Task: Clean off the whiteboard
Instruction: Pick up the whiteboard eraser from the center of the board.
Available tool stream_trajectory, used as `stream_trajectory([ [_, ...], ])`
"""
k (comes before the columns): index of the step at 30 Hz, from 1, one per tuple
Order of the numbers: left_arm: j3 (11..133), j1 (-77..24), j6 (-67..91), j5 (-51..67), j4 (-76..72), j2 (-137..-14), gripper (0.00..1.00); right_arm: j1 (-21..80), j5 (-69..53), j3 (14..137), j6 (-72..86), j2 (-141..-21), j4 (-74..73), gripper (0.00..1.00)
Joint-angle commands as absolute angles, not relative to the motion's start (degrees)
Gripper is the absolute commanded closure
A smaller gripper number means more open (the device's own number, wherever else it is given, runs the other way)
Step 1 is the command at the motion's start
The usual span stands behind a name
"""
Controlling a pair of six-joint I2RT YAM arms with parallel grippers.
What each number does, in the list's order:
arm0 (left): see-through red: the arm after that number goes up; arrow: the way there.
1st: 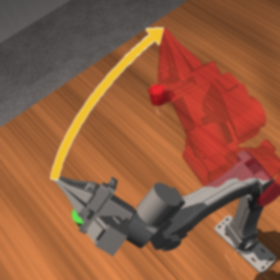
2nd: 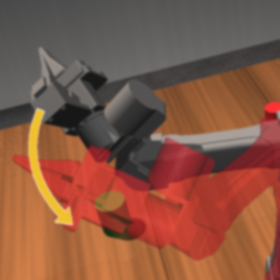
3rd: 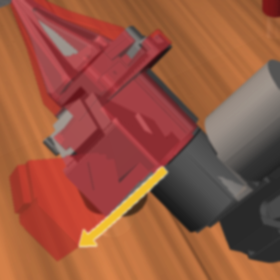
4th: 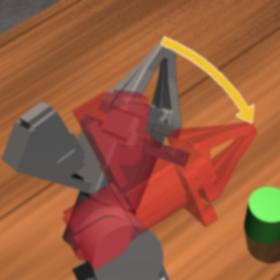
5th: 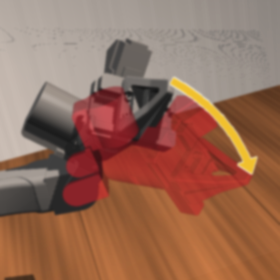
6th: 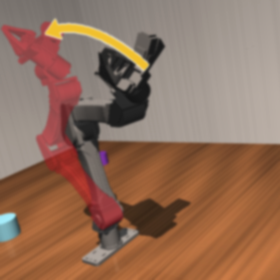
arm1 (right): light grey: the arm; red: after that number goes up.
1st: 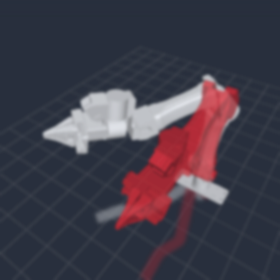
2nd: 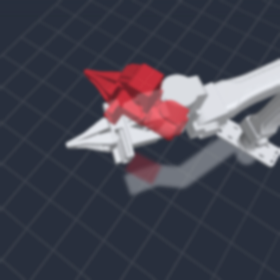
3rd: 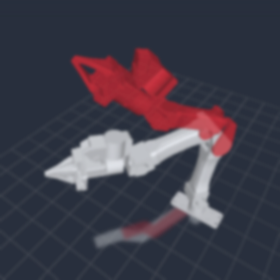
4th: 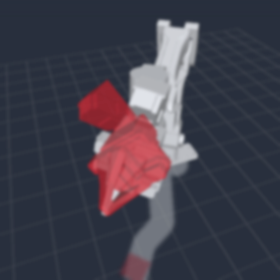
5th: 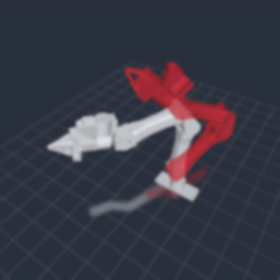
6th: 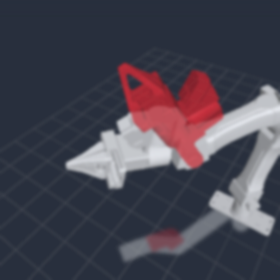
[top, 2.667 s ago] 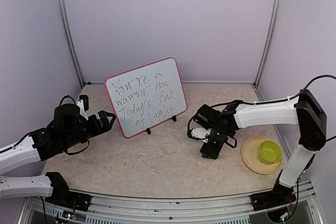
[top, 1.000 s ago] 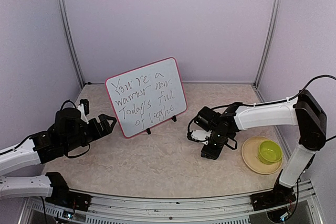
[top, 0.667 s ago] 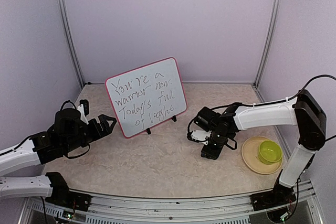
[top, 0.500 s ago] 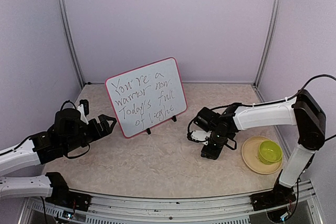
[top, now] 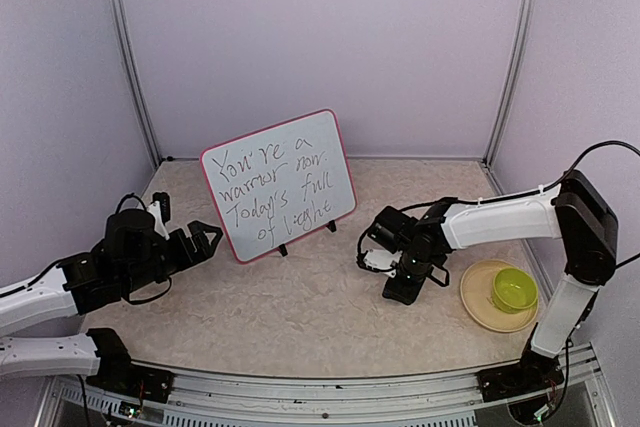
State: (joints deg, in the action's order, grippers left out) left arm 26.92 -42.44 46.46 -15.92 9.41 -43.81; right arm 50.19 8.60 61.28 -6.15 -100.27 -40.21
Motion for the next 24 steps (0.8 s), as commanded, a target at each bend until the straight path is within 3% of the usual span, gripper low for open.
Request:
stream_trajectory([
  [1,26.01,-42.97,46.84,-16.08,7.41,-43.67,0.01,50.68,8.10,60.92,-5.71,-99.35,-39.77,0.75],
  [16,25.59,-44.02,44.46,-19.84,6.44,-45.47,0.01,50.71,10.68,62.01,-3.04,-93.12,-38.01,0.75],
  [24,29.96,-57.05,45.20,-32.24,6.75,-55.39,0.01,50.67,14.68,61.85,1.29,-90.23,-34.56,0.75],
])
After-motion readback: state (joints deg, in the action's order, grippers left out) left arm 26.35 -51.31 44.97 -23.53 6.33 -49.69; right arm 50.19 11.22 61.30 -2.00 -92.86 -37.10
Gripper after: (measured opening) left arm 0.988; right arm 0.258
